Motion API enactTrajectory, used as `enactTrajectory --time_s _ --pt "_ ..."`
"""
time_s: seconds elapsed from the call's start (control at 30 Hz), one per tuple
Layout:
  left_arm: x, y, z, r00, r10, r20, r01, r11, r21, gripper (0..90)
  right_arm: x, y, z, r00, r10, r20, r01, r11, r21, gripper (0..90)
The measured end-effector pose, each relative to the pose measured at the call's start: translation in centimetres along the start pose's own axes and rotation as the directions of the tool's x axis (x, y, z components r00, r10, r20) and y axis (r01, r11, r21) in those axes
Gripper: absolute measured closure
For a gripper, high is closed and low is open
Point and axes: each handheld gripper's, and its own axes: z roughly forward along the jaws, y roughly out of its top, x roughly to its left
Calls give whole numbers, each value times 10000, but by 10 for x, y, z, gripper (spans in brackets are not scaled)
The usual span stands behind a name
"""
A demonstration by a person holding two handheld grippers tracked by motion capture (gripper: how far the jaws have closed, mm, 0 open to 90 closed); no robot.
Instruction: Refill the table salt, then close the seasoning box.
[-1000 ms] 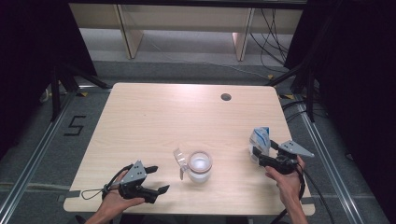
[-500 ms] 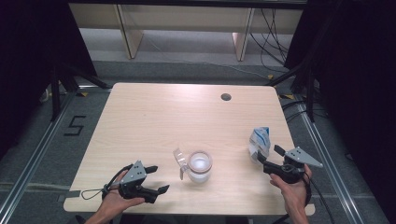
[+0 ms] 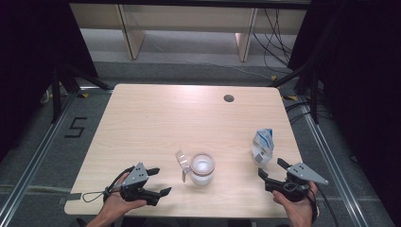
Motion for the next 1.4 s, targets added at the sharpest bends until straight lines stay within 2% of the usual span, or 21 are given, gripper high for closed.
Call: enactTrajectory --time_s 0.03,0.07,0.2,0.23,0.33,0.37,0.4,0.47,0.5,0.53,0.7,0.77,0.8,0.83,0.9,0.93,0.97,1.27,1.33,1.37,1.4 --pt "-1 -1 0 9997 -261 -30 261 9997 -8 180 0 -1 0 9995 -283 -125 282 9996 -81 171" --pt "-1 0 0 9998 -176 -41 176 9998 -3 179 4 -3 0 9999 48 -125 -49 10000 -39 172" --pt "-1 0 0 9998 -197 -37 197 9998 4 179 10 -5 -3 9990 -335 -283 339 9994 115 174" --pt "-1 0 0 9998 -201 -39 201 9998 -1 180 15 -6 -5 9996 -31 -277 42 9991 411 175" --pt "0 0 -1 9999 -64 -99 64 10000 18 180 17 -8 -5 9973 -634 -381 646 9974 315 177" --pt "0 0 -1 10000 -63 -28 63 10000 -12 180 19 -9 -5 9963 -542 -663 569 9976 399 177" --pt "0 0 -1 10000 -79 -39 79 10000 -20 179 23 -10 -7 9983 -263 -516 289 9983 504 177" --pt "0 0 -1 9999 -111 -32 111 9999 -51 179 23 -11 -6 9961 -576 -671 604 9974 393 178" --pt "0 0 -1 9999 -118 -39 118 9999 -65 180 27 -11 -7 9970 -241 -740 284 9979 581 178" --pt "0 0 -1 9999 -130 -41 129 9999 -76 179 26 -12 -6 9955 -554 -771 590 9972 451 179" --pt "0 1 0 9999 -173 2 173 9997 -162 179 31 -14 -7 9954 -311 -908 370 9973 639 182" --pt "0 1 -1 9999 -155 1 155 9998 -147 179 30 -14 -6 9925 -676 -1020 735 9958 555 185" --pt "0 1 -1 9998 -186 -61 185 9997 -181 178 33 -15 -6 9946 -365 -973 434 9967 691 186" --pt "0 1 -1 9993 -365 -21 364 9991 -220 176 31 -15 -4 9910 -758 -1105 814 9956 472 188" --pt "1 2 -2 9996 -269 -101 267 9995 -180 173 31 -15 -5 9909 -808 -1079 885 9937 681 190" --pt "1 2 -2 9995 -296 -97 294 9993 -239 172 35 -16 -6 9932 -395 -1096 488 9953 835 191" --pt "1 2 -2 9995 -294 -100 292 9994 -204 172 32 -16 -4 9901 -766 -1172 852 9939 701 191" --pt "-2 6 -2 9993 -320 217 325 9992 -234 230 33 -16 -4 9906 -755 -1137 838 9940 705 196" --pt "-3 8 -3 9989 -424 175 431 9983 -398 239 36 -17 -5 9924 -424 -1155 529 9946 891 199" --pt "-5 8 -3 9974 -696 171 703 9965 -443 262 34 -17 -3 9896 -835 -1170 920 9934 686 200" --pt "-5 10 -4 9982 -596 86 599 9968 -523 281 34 -17 -3 9895 -838 -1182 924 9933 694 201"
